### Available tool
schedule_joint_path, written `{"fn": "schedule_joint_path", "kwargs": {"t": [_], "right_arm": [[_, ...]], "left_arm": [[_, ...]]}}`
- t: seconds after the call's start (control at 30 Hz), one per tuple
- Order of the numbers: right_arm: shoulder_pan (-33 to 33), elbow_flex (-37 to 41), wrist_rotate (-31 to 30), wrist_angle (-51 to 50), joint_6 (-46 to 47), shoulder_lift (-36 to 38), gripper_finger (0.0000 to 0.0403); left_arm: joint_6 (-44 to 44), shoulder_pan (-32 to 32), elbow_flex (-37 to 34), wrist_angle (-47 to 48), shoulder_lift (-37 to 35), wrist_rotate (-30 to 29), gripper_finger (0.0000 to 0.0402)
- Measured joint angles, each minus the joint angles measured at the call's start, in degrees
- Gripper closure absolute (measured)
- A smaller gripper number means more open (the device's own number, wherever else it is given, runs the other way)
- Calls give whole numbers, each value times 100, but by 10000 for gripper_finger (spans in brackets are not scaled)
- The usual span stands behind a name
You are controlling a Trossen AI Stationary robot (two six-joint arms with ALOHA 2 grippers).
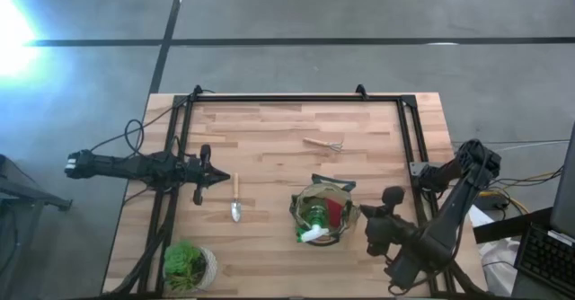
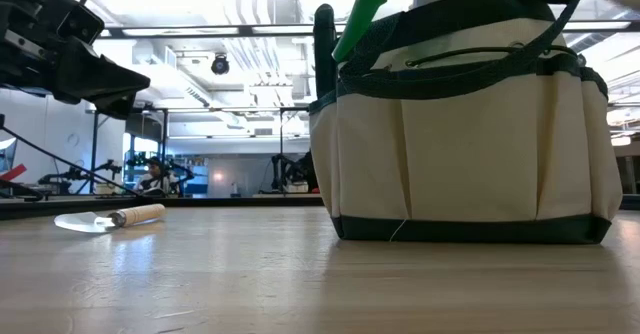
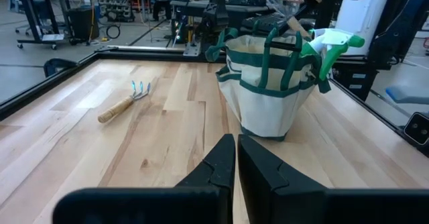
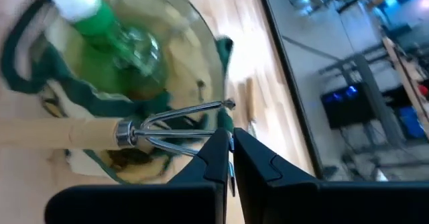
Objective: Pick & Place Garden tools in Gardening bag
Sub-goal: Put the bottom hand rake into the side pocket of the gardening bag
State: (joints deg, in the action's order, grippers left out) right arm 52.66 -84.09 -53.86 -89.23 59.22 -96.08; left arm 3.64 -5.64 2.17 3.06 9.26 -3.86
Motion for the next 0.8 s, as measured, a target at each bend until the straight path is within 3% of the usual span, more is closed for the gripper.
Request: {"fn": "schedule_joint_path", "kwargs": {"t": [0.33,0.8], "right_arm": [[-2,23,135,-78,-4,41,395],[-226,19,-581,-78,-1472,108,395]], "left_arm": [[0,-1,-7,-53,19,-9,378],[0,-1,-7,-71,33,-7,378]]}}
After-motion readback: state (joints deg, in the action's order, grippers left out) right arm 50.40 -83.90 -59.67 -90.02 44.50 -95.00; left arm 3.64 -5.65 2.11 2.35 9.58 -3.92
